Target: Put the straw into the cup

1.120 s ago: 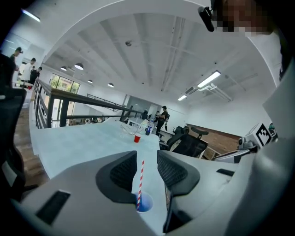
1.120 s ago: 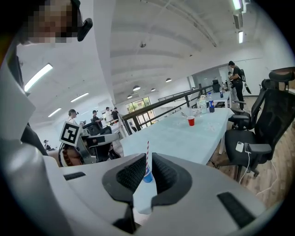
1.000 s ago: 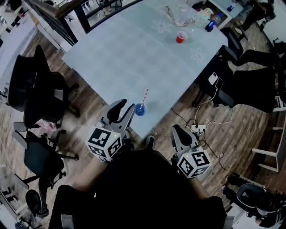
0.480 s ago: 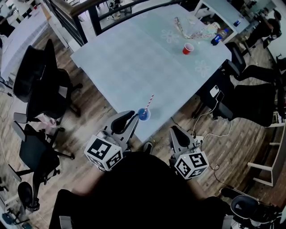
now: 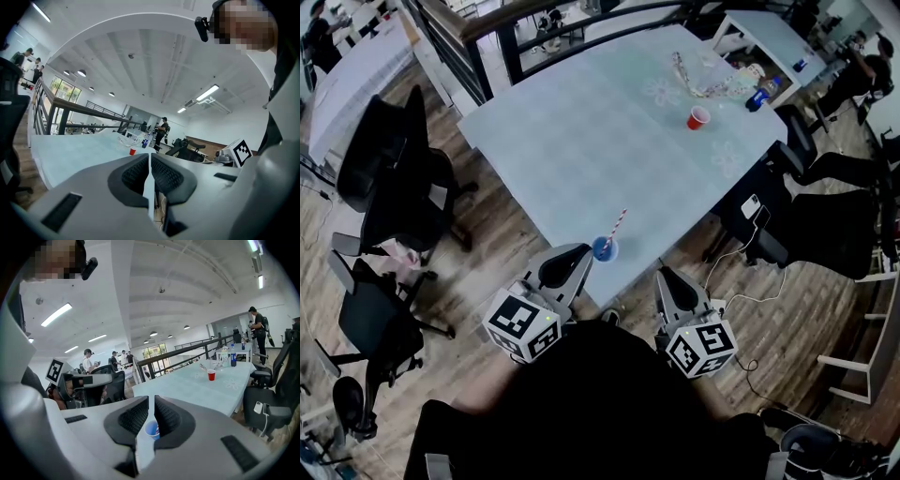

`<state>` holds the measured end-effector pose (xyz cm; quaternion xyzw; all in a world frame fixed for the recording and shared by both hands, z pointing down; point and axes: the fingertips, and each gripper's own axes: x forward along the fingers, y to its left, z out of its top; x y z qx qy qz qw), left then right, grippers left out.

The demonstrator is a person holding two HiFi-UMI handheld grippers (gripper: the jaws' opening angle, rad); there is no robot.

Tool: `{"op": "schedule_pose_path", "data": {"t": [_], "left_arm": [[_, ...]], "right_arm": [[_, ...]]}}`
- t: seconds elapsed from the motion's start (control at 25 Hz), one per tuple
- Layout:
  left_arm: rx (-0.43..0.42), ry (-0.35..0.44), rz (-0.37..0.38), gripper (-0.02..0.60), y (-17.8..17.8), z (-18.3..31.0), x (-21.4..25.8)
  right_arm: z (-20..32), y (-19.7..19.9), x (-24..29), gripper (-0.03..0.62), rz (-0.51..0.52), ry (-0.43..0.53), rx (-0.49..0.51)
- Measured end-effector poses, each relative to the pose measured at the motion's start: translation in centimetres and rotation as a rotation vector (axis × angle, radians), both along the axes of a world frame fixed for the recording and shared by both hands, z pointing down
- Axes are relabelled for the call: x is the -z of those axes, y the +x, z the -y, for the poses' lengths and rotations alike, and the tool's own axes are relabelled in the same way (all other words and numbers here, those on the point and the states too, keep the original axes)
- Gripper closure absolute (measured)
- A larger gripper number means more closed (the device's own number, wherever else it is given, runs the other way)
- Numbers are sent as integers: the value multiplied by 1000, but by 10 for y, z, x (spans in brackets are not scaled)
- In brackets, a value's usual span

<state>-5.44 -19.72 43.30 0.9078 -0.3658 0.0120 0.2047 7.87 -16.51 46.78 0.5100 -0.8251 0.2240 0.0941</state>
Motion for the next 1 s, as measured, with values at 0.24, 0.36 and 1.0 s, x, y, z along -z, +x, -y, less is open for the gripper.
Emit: {"op": "schedule_pose_path", "data": {"t": [0.24, 0.36, 1.0], "left_arm": [[5, -2, 3, 551, 1, 1, 0], [7, -2, 3, 551, 0, -2, -2], [4, -33, -1, 549, -2, -3, -9]], "right_arm": [[1, 1, 6, 534, -6, 29, 4], [-2, 0, 6, 534, -4, 37, 2], [-6, -3, 12, 534, 10, 64, 15]]}}
